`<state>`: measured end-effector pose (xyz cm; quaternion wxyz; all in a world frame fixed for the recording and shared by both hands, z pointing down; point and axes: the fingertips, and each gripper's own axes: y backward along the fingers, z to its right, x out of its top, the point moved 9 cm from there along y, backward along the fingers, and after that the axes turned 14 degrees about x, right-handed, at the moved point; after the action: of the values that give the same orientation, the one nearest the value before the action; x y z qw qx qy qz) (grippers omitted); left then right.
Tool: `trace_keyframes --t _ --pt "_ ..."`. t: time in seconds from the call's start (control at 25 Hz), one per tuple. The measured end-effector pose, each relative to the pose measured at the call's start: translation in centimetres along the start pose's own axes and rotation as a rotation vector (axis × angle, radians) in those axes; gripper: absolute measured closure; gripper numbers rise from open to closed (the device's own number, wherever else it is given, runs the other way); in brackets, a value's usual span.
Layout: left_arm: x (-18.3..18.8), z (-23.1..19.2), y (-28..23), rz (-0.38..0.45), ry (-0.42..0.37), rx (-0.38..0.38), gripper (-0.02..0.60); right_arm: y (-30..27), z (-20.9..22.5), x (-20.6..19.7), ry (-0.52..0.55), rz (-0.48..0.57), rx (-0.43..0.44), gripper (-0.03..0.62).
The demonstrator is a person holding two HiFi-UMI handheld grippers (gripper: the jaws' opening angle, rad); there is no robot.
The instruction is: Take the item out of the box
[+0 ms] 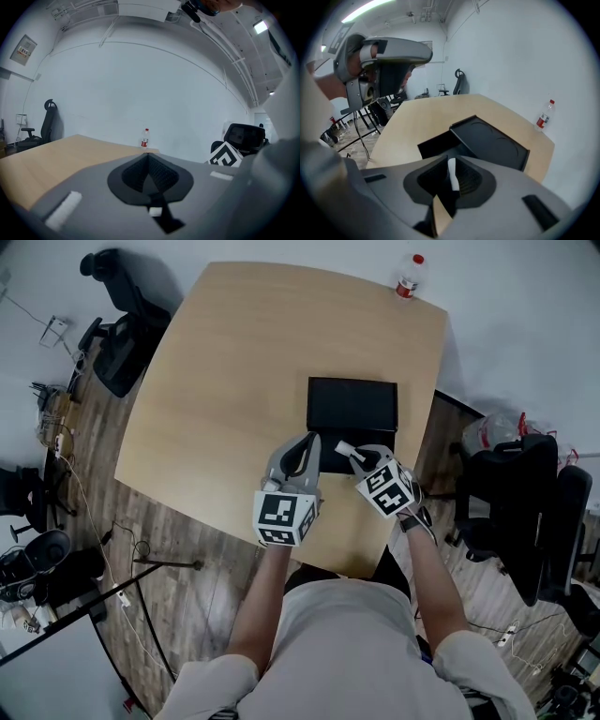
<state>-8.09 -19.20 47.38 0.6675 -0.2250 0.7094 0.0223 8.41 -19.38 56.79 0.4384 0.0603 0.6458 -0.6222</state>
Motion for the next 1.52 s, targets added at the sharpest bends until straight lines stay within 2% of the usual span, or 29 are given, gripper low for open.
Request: trace_keyframes --t 0.36,0.48,1.0,1.32,1.52 --pt "-0.5 0.1 -1.1 -0.020 0.000 -0.018 0.575 -2.0 1.6 -0.5 -0.006 -0.061 0.031 0.577" --pt "-0.5 0.0 -1.5 -0.024 0.002 -0.017 0.575 -2.8 2.0 -0.9 -0.002 -0.089 0.057 0.536" --pt "-0.8 -0.9 -1.9 -0.031 0.015 0.007 0.575 -6.4 2.9 -2.3 0.033 -0.205 0.128 0.473" --pt "-0.9 -1.1 -1.4 -0.034 0.016 0.018 0.575 -8.1 3.0 -2.6 0.093 -0.271 0.131 0.473" --pt "-0.9 -1.0 -1.1 -0.035 0.020 0.023 0.575 -8.5 3.4 -3.1 0.083 -0.277 0.116 0.473"
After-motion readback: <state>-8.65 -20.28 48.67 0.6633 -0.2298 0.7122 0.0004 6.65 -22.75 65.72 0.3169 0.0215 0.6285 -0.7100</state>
